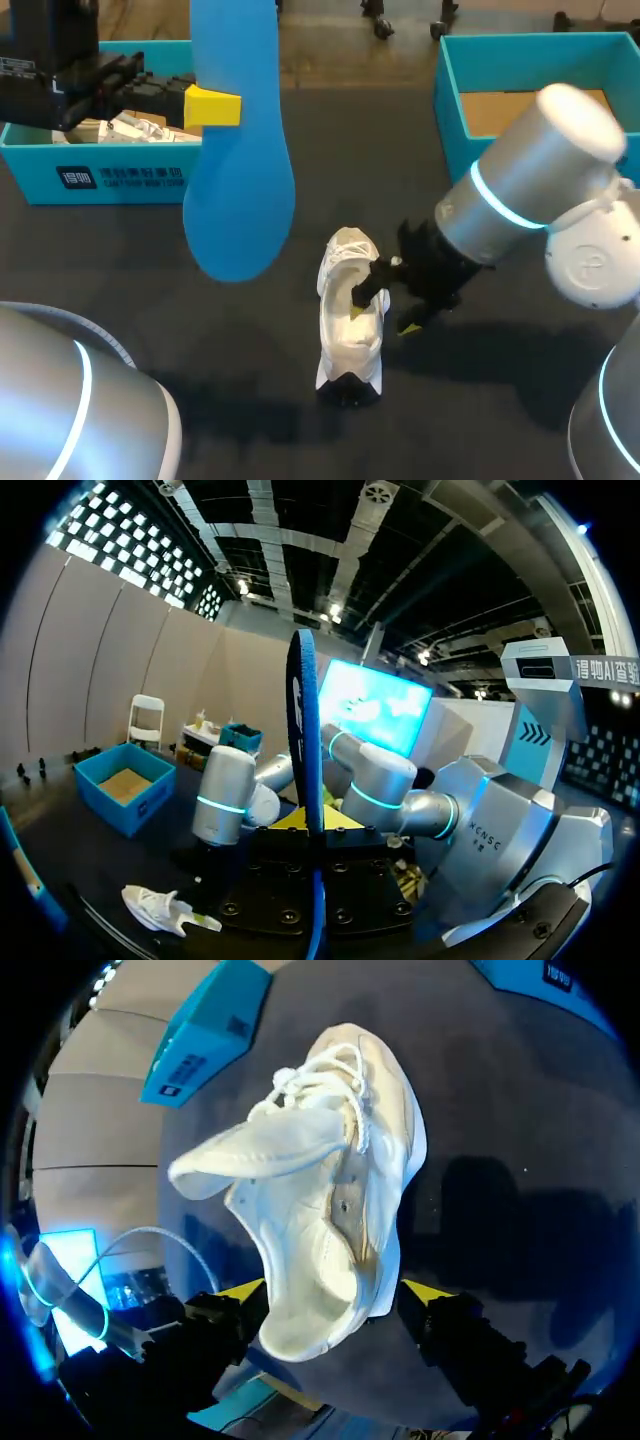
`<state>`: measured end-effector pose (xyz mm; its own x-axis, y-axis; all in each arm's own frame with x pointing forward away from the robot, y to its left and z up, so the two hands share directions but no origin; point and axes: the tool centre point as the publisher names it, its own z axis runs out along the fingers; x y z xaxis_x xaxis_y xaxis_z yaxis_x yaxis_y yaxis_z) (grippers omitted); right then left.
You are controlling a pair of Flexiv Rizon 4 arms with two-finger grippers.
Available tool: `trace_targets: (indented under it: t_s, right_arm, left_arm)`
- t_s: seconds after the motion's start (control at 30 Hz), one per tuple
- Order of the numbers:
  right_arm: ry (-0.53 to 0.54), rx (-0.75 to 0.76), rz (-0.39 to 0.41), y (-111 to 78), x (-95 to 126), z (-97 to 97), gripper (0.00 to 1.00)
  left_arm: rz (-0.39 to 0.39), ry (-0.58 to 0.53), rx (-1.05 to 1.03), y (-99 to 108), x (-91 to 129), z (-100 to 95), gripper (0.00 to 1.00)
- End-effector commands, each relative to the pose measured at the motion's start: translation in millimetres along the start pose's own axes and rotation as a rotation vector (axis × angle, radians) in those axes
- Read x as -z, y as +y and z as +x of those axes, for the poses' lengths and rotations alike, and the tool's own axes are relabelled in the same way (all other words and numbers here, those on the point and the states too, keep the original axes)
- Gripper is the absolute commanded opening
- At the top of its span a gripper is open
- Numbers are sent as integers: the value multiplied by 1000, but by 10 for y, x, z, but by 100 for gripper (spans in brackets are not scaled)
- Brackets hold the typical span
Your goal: Take the shoe out of the shoebox, open the shoe tongue, remove and reinsert the insole, then place the shoe into the shoebox
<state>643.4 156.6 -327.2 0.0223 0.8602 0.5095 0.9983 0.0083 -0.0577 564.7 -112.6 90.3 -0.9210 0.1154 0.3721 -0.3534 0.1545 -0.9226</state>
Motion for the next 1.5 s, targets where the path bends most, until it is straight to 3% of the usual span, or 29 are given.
trace_targets:
  t_s: [0.03,0.4,0.47,0.6,0.73,0.8,0.83,1.2,1.27,1.5]
  right_arm:
    - [147,34,-13,-114,640,-116,100]
    - [147,34,-13,-114,640,-116,100]
    - [310,47,-20,-27,715,-12,100]
    - [403,97,-30,174,1082,237,100]
    - [537,102,-50,227,1392,383,100]
    - [736,53,-65,250,1566,409,100]
    - [838,87,-13,245,1652,436,100]
    - [838,87,-13,245,1652,436,100]
    - [913,79,-4,293,1586,581,100]
    - [963,39,-51,491,1577,848,100]
  left_arm:
    - [-4,3,0,-15,-10,-22,0]
    - [-4,3,0,-15,-10,-22,0]
    - [-4,3,0,-15,-10,-22,0]
    - [-4,3,0,-15,-10,-22,0]
    - [-4,3,0,-15,-10,-22,0]
    - [-4,3,0,-15,-10,-22,0]
    - [-4,3,0,-15,-10,-22,0]
    - [-4,3,0,-15,-10,-22,0]
    - [-4,3,0,-15,-10,-22,0]
    - [-4,3,0,-15,-10,-22,0]
